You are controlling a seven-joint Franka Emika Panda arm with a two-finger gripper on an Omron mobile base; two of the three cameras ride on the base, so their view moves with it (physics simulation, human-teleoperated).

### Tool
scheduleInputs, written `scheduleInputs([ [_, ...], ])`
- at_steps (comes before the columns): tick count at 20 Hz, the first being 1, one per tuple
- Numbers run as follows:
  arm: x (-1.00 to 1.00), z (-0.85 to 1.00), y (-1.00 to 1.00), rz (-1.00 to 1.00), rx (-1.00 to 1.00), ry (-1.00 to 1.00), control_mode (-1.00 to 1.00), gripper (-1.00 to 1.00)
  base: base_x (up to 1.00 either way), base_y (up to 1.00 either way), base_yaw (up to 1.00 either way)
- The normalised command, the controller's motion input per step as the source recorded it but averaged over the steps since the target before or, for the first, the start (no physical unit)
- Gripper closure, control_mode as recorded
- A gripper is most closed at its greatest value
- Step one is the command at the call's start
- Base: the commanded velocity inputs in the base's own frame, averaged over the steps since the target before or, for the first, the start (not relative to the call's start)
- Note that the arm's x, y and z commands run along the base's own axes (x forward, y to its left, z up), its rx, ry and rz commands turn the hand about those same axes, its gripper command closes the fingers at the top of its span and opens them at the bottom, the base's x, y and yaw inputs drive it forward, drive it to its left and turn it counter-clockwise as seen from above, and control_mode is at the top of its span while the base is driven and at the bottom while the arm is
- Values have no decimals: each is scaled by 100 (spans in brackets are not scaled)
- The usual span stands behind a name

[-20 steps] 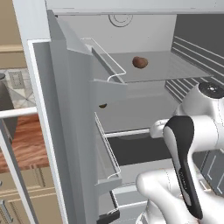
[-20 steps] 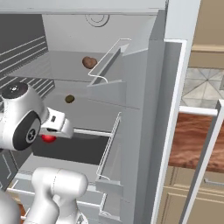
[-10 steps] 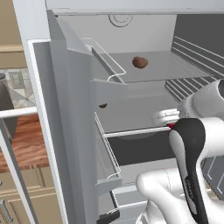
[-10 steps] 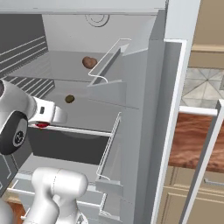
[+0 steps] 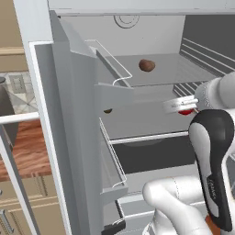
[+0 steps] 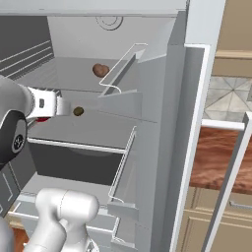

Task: Place the tomato in the correct fridge rack based on whether it is a fruit or vegetable. Finally, close the fridge door.

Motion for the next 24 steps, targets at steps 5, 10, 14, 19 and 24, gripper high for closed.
scheduleInputs([
  [5, -3, 3, 8, 13, -1, -4, -100, 100, 0, 0, 0],
  [10, 8, 25, 25, 3, -1, -16, -100, 100, 0, 0, 0],
  [14, 35, 28, 10, 0, 6, -9, -100, 100, 0, 0, 0],
  [19, 57, 30, 13, 0, 0, -2, -100, 100, 0, 0, 0],
  [24, 65, 0, 11, 0, 0, 2, -100, 100, 0, 0, 0],
])
